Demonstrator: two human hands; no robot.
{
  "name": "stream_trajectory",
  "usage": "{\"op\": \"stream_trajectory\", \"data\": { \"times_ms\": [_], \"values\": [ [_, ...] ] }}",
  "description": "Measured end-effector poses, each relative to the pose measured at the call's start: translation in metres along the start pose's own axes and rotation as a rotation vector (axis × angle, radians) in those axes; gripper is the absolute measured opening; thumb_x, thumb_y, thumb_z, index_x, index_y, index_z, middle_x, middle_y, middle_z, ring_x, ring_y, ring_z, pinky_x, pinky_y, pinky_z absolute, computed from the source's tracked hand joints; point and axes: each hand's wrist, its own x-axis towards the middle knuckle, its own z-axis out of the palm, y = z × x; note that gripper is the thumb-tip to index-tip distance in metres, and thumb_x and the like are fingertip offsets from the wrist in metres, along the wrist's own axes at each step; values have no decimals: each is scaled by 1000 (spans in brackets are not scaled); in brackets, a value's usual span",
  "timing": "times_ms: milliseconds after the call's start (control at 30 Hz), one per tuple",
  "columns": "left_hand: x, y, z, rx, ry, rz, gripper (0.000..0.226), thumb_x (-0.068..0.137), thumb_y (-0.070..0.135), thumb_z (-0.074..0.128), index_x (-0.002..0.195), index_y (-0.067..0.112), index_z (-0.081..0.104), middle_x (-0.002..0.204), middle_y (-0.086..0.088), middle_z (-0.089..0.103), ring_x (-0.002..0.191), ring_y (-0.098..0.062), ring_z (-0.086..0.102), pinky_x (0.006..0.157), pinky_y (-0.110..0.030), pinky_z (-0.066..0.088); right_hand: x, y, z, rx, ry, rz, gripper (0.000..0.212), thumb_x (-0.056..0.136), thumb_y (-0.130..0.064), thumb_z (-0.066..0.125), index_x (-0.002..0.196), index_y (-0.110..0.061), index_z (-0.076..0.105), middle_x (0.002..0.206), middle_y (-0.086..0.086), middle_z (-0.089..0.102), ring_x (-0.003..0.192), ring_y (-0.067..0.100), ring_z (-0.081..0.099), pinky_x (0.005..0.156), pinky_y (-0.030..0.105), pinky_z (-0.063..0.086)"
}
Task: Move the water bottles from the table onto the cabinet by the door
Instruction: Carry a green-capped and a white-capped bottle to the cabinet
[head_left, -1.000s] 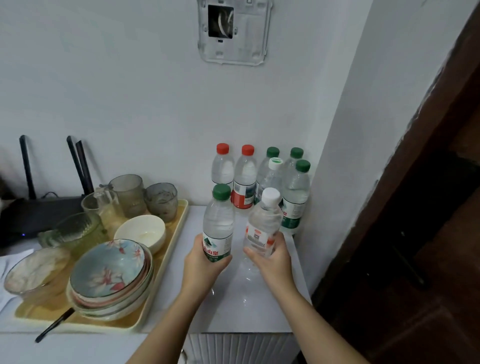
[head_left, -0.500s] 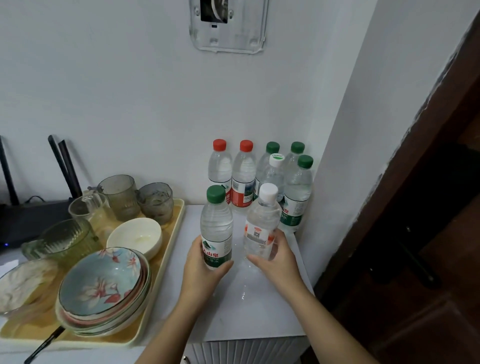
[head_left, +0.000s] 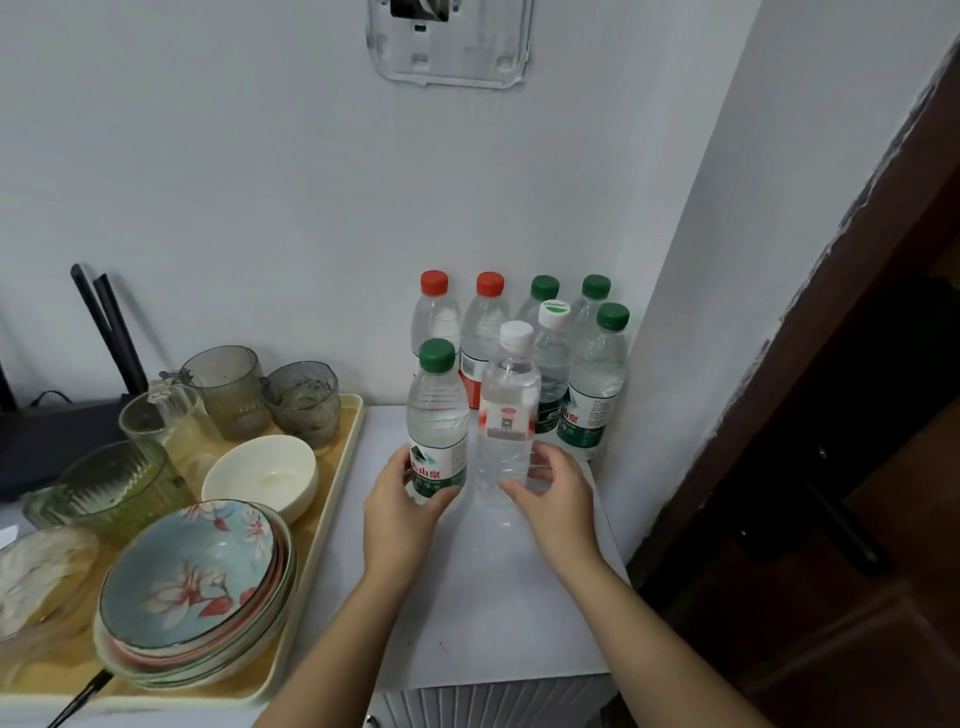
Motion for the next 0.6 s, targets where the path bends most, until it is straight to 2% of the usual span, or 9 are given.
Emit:
{"op": "stream_trajectory", "data": {
  "times_ms": [67,200,333,433,600],
  "values": [
    [4,-2,3,-3,13,-9,64,68,18,86,123,32,56,111,16,64,100,-1,58,88,-31,52,2,-1,6,-9,12,-20,57,69,-14,86,121,-13,62,110,-2,64,95,10,61,82,16,47],
    [15,-2,8,-3,26,-6,60,68,16,85,120,31,58,105,17,64,98,-3,60,88,-32,52,15,-5,12,-38,-17,-10,44,73,-10,82,114,-12,66,108,0,68,93,11,62,81,18,46],
    [30,1,11,33,30,9,57,69,15,84,119,26,60,106,11,67,98,-8,62,85,-26,49,28,-2,16,-132,24,-45,26,75,-9,82,97,-7,66,92,2,64,82,16,60,75,25,49],
    [41,2,13,48,26,10,54,69,15,83,116,24,61,103,9,69,96,-9,63,81,-25,48,34,4,15,-287,24,-23,22,78,-21,80,82,-11,62,78,-3,61,72,18,58,66,31,47],
    [53,3,16,69,36,-11,50,70,15,82,114,24,61,102,8,69,93,-9,63,79,-25,48,39,-1,23,-409,-28,-7,29,80,-39,77,85,-13,66,79,-1,70,73,19,62,65,30,46]
  ]
}}
